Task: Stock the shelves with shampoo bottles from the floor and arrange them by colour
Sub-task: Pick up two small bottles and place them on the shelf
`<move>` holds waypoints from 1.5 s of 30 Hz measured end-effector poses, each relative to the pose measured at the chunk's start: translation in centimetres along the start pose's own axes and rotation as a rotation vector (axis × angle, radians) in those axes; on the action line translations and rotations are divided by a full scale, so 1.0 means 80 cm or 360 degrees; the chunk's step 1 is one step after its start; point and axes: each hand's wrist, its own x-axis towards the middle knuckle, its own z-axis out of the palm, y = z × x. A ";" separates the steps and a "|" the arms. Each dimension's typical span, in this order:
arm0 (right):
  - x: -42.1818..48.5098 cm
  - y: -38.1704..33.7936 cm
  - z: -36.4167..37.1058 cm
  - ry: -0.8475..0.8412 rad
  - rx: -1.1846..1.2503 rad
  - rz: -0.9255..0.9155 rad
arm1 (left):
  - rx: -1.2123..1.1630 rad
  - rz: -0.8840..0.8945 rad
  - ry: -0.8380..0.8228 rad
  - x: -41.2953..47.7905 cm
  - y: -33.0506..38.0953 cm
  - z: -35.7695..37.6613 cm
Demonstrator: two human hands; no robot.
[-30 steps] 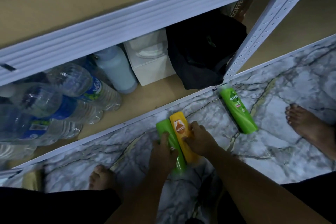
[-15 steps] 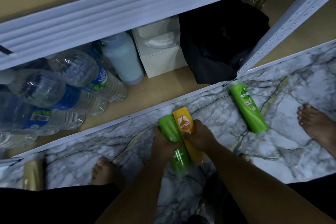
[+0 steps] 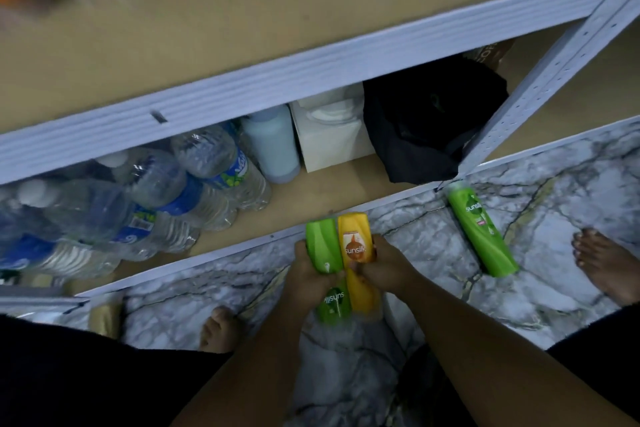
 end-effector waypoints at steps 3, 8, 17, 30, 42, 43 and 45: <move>-0.029 -0.031 -0.016 0.0013 0.0160 -0.0116 | 0.0034 0.0122 0.0022 -0.017 0.033 -0.022; -0.088 -0.075 -0.025 0.0125 0.0408 -0.0267 | 0.0022 0.0320 0.0051 -0.061 0.092 -0.059; -0.177 -0.141 -0.035 0.0381 0.0583 -0.0622 | -0.0142 0.0645 0.0088 -0.130 0.168 -0.099; -0.280 -0.258 -0.098 0.0732 0.0465 -0.1210 | -0.0211 0.1252 0.0125 -0.212 0.307 -0.170; -0.292 -0.412 -0.176 0.0928 0.0229 -0.1560 | -0.0331 0.1622 0.0431 -0.214 0.455 -0.216; -0.286 -0.421 -0.178 0.0919 0.0192 -0.1554 | -0.0302 0.1617 0.0458 -0.207 0.461 -0.218; -0.271 -0.431 -0.181 0.0889 0.0175 -0.1527 | -0.0266 0.1577 0.0480 -0.192 0.469 -0.220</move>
